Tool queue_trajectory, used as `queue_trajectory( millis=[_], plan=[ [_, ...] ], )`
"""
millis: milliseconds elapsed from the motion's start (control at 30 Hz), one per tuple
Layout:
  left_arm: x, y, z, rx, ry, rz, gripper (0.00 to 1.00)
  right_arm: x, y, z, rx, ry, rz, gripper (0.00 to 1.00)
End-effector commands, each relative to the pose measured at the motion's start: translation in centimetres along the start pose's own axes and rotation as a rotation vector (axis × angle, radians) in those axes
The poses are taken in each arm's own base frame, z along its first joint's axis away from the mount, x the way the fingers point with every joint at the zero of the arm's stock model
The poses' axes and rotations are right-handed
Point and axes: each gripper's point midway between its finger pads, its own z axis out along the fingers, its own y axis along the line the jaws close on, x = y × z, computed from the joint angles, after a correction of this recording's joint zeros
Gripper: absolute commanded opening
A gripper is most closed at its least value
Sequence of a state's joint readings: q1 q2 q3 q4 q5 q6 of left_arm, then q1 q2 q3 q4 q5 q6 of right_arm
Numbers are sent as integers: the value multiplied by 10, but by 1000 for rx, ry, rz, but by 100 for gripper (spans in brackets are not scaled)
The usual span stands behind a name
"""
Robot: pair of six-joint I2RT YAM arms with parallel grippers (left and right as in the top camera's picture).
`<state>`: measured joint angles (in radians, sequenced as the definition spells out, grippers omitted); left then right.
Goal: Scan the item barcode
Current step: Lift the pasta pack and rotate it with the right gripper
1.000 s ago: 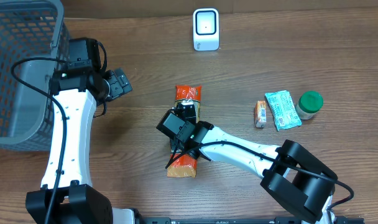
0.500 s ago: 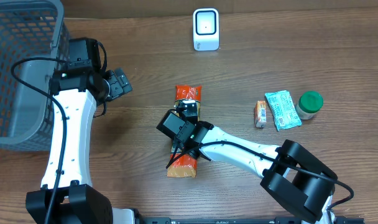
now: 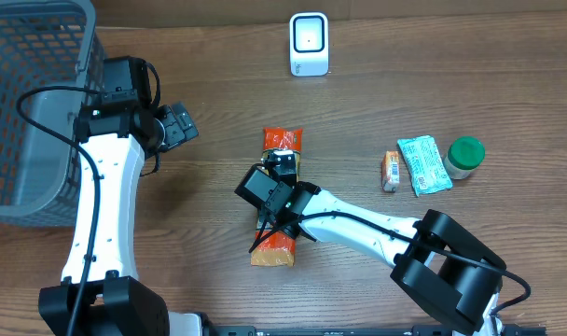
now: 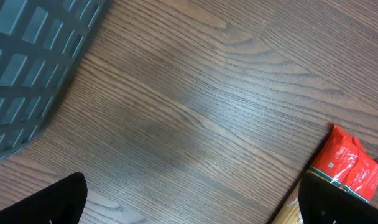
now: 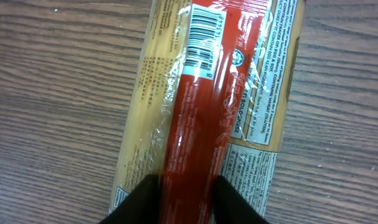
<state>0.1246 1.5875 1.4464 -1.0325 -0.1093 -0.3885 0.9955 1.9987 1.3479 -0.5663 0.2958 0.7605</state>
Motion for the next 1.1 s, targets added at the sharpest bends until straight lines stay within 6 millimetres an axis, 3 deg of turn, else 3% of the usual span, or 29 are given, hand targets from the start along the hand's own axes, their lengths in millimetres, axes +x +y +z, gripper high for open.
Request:
queue_trajectory(
  millis=[0,300,500,800,933,1067],
  plan=[
    [2,1,3,-6,9,13,100,-2,-3,4,15,-12,-12,24],
    [2,1,3,-6,9,13,100,-23,11,-18,-28,-71,-392,19],
    [2,1,3,-6,9,13,100,-11,13,-19,-60,-26,-693,19],
    [2,1,3,-6,9,13,100,-1,1,-18,-48,36,-807,33],
    [2,1,3,-6,9,13,100,-5,-1,-17,-44,32,-797,34],
    [2,1,3,-6,9,13,100,-20,2,-36,-58,-21,-740,46]
  ],
)
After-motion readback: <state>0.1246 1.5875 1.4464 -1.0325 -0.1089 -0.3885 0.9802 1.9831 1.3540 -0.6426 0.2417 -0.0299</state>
